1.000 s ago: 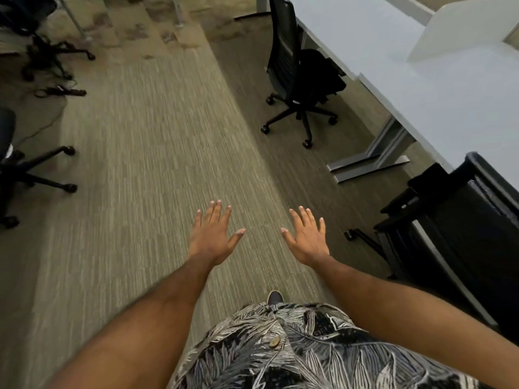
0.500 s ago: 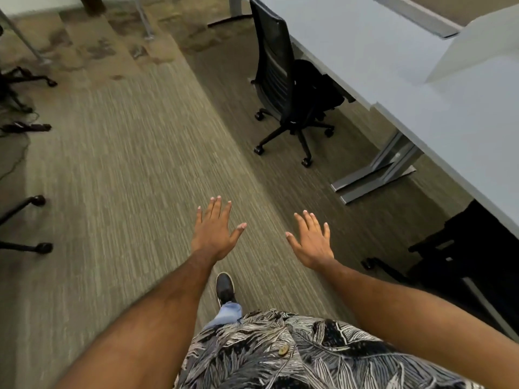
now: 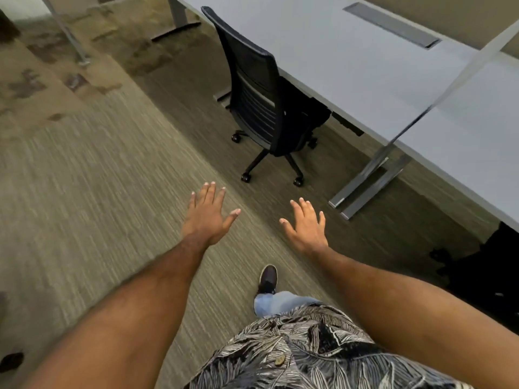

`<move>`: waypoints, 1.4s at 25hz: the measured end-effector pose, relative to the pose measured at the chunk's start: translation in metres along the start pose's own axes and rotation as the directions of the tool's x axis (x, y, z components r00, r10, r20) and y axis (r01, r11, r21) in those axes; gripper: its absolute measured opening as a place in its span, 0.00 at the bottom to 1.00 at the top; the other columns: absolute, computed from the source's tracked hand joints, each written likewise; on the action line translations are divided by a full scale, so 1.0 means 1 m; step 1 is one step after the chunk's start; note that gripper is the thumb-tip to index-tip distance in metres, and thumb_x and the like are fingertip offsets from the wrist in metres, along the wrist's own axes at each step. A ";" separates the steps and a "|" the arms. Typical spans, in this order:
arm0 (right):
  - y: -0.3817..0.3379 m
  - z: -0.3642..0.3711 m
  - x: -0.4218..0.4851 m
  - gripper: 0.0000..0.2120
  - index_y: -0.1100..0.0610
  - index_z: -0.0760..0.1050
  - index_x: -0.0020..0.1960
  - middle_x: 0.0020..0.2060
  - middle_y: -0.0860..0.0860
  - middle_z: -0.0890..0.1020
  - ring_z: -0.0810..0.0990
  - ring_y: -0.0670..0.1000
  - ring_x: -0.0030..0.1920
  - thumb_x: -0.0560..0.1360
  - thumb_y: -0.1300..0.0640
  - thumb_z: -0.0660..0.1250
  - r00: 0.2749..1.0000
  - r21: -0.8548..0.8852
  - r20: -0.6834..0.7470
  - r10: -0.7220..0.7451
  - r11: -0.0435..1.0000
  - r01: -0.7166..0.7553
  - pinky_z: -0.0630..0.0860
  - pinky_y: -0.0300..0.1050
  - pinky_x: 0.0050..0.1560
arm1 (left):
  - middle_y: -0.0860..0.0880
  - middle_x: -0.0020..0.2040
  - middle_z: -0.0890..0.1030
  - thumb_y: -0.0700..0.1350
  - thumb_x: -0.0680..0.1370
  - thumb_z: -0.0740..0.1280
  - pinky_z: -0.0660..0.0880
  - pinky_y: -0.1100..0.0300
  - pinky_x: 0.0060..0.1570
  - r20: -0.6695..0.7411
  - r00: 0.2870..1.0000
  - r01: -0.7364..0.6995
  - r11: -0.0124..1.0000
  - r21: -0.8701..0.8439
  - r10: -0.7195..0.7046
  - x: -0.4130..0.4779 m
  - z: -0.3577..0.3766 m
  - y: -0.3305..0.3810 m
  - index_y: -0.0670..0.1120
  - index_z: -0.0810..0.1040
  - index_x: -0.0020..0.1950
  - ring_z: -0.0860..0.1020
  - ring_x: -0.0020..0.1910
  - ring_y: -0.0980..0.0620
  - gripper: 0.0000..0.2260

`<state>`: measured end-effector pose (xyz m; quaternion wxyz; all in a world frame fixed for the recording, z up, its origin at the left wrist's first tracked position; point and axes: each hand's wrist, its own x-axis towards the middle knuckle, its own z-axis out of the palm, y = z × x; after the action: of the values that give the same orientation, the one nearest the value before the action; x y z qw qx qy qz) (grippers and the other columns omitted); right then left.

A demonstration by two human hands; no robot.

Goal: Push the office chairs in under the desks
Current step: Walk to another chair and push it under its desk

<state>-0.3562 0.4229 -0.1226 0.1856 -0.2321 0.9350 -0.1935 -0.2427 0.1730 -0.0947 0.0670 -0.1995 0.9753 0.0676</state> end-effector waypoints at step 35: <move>-0.227 -0.150 0.528 0.31 0.56 0.62 0.78 0.78 0.54 0.64 0.59 0.55 0.79 0.82 0.38 0.58 0.732 0.330 -0.533 0.424 0.901 -0.282 0.53 0.57 0.80 | 0.47 0.83 0.43 0.73 0.77 0.41 0.41 0.41 0.79 -0.058 0.839 -0.540 0.841 0.031 0.541 0.682 -0.185 -0.159 0.50 0.48 0.83 0.40 0.81 0.47 0.41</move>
<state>-0.7745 0.0113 -0.0286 -0.0571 0.0456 0.9438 -0.3222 -0.8199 -0.2602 -0.0374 0.0149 0.0817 0.9940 0.0707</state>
